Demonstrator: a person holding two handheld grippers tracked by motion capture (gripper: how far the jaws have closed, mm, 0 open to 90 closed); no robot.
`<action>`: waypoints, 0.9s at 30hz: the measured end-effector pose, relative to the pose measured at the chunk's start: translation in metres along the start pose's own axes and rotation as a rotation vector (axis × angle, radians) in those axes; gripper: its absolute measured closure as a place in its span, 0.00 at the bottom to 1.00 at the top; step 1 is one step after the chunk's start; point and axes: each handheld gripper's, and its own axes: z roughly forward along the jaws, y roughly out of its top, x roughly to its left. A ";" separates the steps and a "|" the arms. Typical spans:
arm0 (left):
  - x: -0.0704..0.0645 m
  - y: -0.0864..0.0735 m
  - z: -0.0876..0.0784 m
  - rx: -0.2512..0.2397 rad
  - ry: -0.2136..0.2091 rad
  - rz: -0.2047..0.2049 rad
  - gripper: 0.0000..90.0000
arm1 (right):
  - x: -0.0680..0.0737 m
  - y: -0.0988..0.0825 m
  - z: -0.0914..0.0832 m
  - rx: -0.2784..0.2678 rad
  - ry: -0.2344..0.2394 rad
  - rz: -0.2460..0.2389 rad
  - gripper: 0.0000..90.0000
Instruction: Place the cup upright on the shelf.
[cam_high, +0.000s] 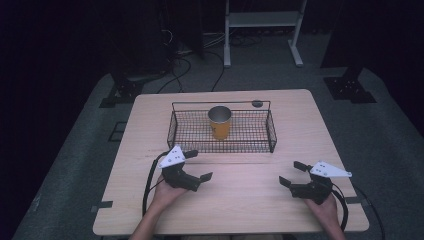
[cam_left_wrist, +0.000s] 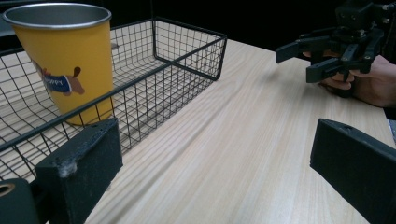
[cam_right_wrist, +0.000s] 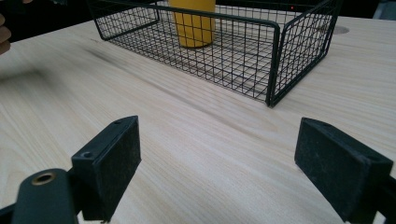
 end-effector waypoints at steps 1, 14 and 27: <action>0.000 -0.001 0.000 0.001 0.004 0.001 0.02 | 0.000 0.000 0.000 0.000 0.000 0.000 0.15; -0.005 -0.012 -0.008 0.007 0.007 -0.017 0.02 | 0.000 0.000 0.000 -0.001 0.001 0.000 0.15; -0.015 -0.023 -0.017 -0.009 0.023 -0.020 0.02 | 0.000 0.000 0.000 -0.002 0.002 0.001 0.15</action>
